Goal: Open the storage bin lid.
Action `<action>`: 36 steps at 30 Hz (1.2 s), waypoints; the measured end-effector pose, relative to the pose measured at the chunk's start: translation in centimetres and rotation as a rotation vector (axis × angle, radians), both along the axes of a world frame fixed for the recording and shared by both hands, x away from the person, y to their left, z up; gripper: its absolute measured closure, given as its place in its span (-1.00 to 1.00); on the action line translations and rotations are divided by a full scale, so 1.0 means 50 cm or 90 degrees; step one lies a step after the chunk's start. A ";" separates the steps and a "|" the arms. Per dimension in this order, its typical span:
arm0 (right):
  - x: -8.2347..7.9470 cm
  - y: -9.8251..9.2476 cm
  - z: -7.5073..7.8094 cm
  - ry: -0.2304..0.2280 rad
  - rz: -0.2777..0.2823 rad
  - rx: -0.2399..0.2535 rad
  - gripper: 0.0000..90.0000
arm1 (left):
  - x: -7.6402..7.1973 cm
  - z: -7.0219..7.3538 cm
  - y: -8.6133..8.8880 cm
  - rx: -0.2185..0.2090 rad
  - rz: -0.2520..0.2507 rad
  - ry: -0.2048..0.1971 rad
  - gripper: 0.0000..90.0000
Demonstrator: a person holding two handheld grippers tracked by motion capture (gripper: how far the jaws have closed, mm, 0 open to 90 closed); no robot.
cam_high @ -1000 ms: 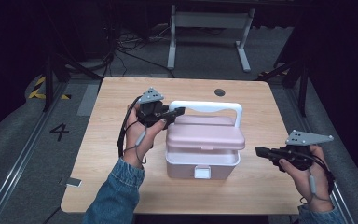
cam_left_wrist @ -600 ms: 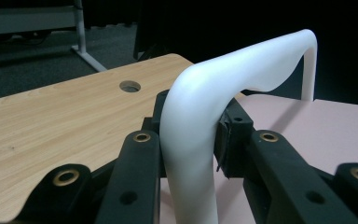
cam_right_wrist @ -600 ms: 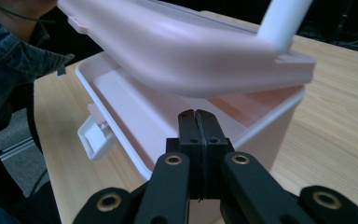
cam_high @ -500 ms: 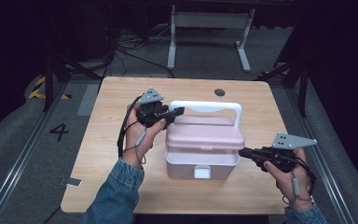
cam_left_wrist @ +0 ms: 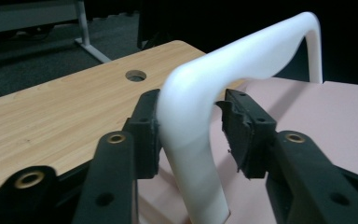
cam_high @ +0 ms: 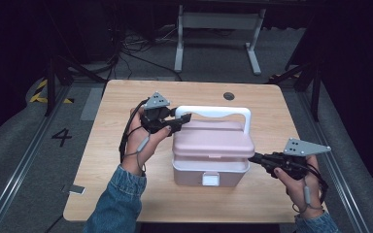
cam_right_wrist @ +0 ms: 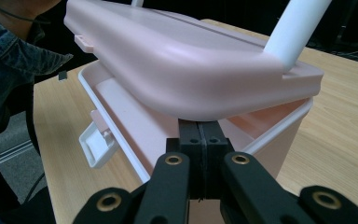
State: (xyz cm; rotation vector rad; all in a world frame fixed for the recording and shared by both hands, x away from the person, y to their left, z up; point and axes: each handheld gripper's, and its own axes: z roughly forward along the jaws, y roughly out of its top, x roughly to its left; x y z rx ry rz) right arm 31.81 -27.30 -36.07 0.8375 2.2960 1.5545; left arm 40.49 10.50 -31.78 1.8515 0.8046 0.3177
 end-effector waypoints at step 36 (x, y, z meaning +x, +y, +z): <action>0.022 0.007 0.037 -0.051 -0.011 0.045 1.00 | -0.092 0.010 0.091 0.167 -0.045 -0.002 -0.23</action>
